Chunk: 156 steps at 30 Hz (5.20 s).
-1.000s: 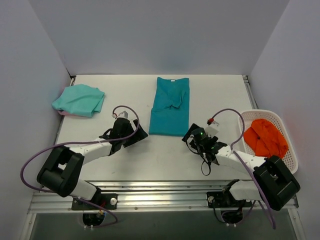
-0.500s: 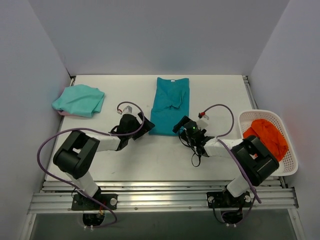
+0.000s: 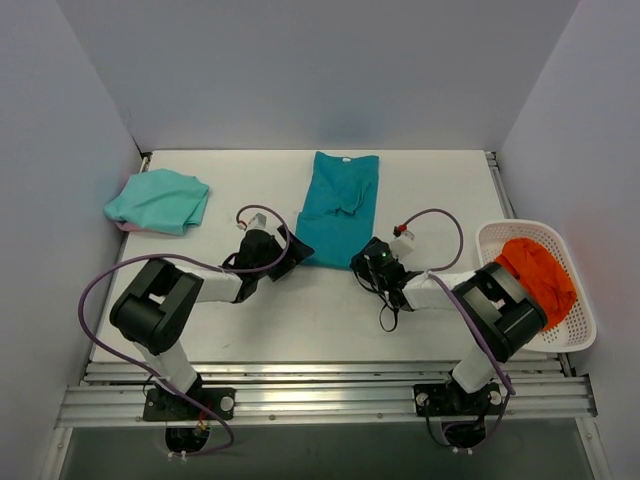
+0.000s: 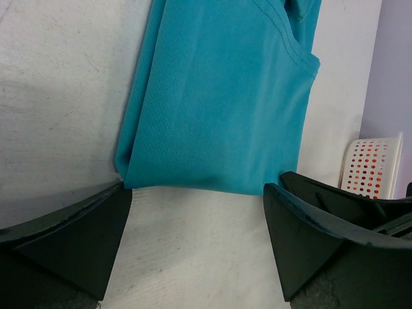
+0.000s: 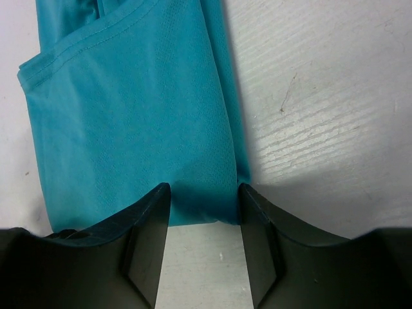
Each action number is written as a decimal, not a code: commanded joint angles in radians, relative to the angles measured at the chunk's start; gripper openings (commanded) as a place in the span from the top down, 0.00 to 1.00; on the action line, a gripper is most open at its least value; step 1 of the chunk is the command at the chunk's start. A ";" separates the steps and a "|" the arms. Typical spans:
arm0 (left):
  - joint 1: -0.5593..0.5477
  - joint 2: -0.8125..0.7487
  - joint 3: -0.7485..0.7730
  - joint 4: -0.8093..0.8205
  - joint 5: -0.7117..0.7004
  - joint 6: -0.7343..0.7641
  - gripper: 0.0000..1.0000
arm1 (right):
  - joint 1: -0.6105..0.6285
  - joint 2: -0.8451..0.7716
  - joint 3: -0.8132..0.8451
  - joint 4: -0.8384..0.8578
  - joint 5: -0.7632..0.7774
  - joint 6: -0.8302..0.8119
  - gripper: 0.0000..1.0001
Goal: Fold and stack the t-shirts
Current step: Fold the tshirt, then neatly place the folded tshirt to the corner
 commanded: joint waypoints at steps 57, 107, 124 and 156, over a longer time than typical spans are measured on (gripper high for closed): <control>-0.311 -0.597 -0.145 -0.561 -0.488 -0.014 0.98 | 0.167 -0.480 -0.029 -0.591 0.153 0.106 1.00; 0.231 -0.160 0.583 -0.701 -0.264 0.084 0.05 | -0.212 0.042 0.797 -0.527 0.112 -0.305 0.00; -0.242 -0.027 0.095 -0.206 -0.570 -0.678 0.06 | -0.204 -0.435 0.367 -0.605 0.159 -0.222 0.00; 0.390 0.642 1.412 -0.851 0.084 0.318 0.98 | -0.222 -0.669 0.259 -0.621 0.116 -0.178 0.00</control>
